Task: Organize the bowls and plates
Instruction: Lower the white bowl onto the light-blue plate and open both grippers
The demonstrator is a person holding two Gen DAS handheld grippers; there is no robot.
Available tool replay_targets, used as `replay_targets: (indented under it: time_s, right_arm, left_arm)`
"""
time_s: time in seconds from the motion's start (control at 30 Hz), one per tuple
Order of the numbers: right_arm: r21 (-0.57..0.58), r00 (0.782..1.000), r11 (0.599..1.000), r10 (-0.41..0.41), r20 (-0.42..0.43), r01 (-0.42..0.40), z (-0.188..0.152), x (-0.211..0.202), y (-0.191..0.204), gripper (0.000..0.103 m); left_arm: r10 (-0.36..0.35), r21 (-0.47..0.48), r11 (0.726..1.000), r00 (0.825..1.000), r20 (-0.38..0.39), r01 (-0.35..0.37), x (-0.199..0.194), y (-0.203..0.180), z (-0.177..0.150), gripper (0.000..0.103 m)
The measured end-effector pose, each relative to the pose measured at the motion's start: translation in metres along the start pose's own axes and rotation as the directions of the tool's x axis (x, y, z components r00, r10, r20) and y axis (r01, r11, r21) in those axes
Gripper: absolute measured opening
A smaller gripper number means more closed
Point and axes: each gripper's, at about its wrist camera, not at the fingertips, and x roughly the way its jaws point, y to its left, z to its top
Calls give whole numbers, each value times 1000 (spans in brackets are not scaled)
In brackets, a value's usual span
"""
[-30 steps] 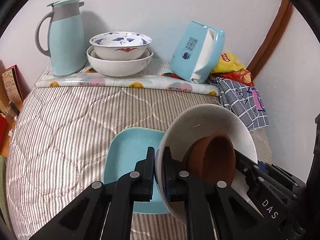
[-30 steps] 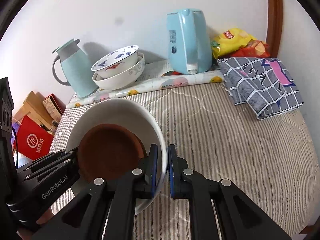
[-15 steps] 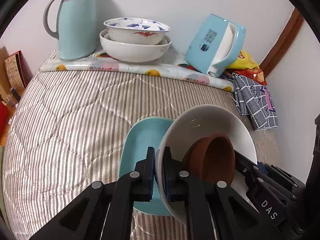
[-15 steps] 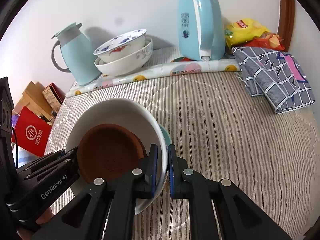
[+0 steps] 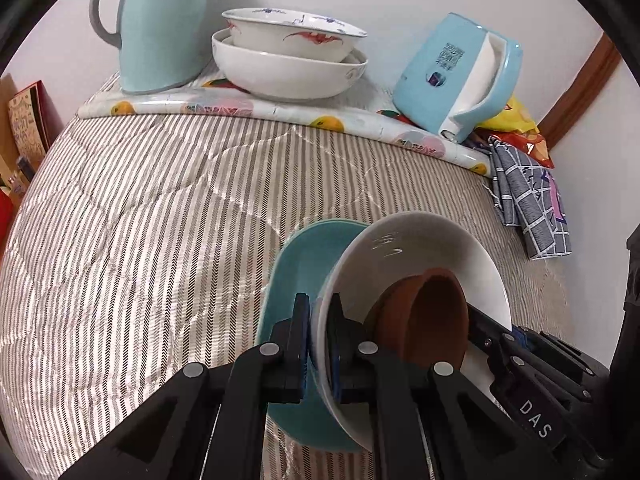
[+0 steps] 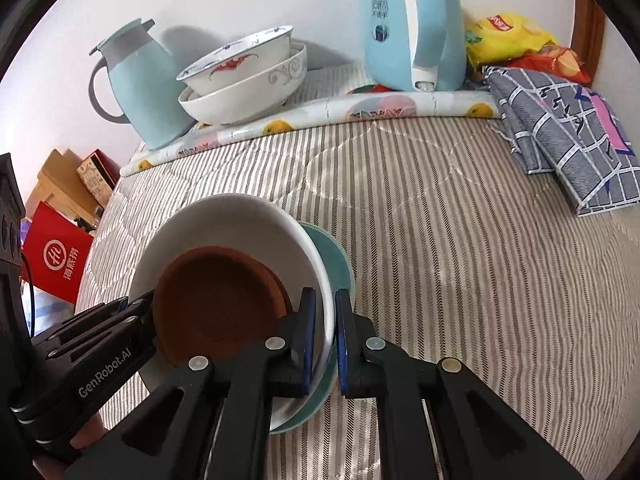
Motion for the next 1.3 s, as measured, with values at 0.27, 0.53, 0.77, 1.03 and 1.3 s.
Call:
replay_targets:
  time_s: [0.27, 0.53, 0.77, 1.03, 1.3]
  right_arm:
    - [-14, 1000, 1000, 5, -15, -5, 2, 11, 2, 9]
    - [-35, 1000, 999, -6, -16, 6, 2, 10, 2, 13]
    - [-35, 1000, 999, -7, 2, 7, -1, -2, -2, 19]
    - [-55, 1000, 998, -16, 19, 17, -7, -11, 1, 21]
    - [-70, 999, 997, -20, 36, 23, -22, -27, 6, 27]
  left_arm:
    - [-7, -8, 1000, 1000, -1, 7, 6, 8, 4, 9]
    - [-18, -15, 1000, 1000, -1, 18, 6, 11, 3, 12]
    - [-16, -20, 1000, 1000, -16, 15, 5, 10, 3, 13]
    - [-7, -4, 1000, 1000, -4, 7, -7, 10, -1, 17]
    - [23, 9, 1000, 999, 40, -24, -37, 11, -10, 25]
